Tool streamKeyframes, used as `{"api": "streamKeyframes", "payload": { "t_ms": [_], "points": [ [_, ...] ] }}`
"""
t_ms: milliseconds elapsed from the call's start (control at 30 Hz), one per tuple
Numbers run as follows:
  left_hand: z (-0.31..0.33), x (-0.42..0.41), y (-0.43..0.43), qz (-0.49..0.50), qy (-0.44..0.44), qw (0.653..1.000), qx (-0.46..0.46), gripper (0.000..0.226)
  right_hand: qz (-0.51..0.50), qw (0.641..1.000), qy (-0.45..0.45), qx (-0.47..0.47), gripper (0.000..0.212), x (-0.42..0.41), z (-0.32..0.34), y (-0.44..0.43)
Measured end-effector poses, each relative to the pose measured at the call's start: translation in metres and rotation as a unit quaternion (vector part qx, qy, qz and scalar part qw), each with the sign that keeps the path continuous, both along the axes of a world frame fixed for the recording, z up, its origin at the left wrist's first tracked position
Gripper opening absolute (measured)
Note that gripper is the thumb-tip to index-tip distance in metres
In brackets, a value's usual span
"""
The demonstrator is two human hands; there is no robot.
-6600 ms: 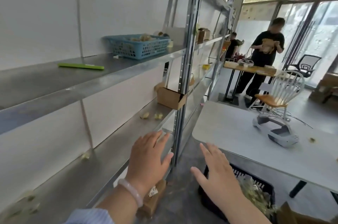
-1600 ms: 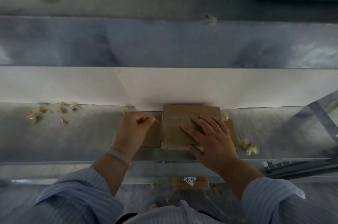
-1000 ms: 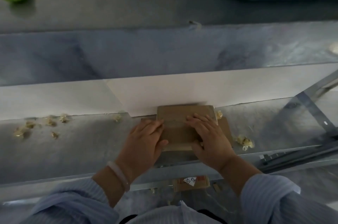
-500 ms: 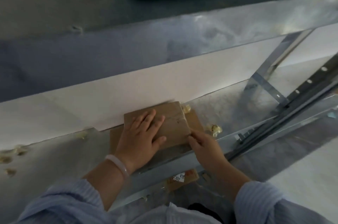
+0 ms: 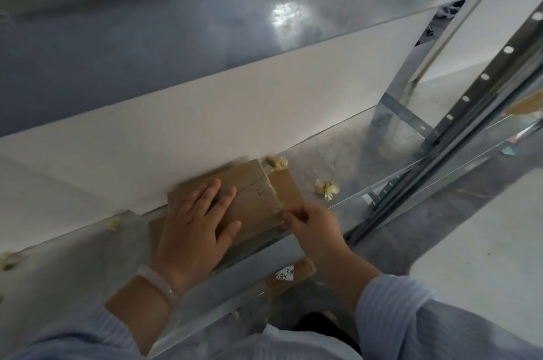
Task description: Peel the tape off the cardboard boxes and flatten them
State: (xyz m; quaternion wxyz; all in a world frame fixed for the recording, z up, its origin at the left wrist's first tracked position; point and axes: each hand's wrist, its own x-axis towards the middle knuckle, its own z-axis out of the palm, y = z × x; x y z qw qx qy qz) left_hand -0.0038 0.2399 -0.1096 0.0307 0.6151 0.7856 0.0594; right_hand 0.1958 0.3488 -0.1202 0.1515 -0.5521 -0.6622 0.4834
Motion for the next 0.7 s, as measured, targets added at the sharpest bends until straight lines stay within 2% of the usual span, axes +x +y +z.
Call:
{"api": "streamKeyframes", "payload": {
  "t_ms": [100, 333, 467, 600, 700],
  "points": [
    [0.000, -0.001, -0.001, 0.001, -0.016, 1.000, -0.003, 0.067, 0.018, 0.999, 0.003, -0.031, 0.012, -0.002, 0.000, 0.001],
    [0.007, 0.000, -0.002, 0.011, -0.039, 0.999, 0.002, 0.073, -0.023, 0.980, 0.157, -0.121, 0.012, -0.002, 0.013, 0.001],
    [0.007, -0.002, -0.003, 0.005, -0.044, 0.999, 0.002, 0.074, -0.067, 0.970, 0.208, -0.106, 0.013, -0.004, 0.015, 0.002],
    [0.005, -0.004, -0.004, -0.002, -0.050, 0.999, 0.004, 0.074, -0.085, 0.975, 0.196, -0.055, 0.010, -0.010, 0.023, 0.016],
    [0.004, -0.005, -0.006, -0.003, -0.057, 0.998, 0.008, 0.073, -0.113, 0.968, 0.220, -0.040, 0.006, -0.019, 0.030, 0.028]
  ]
}}
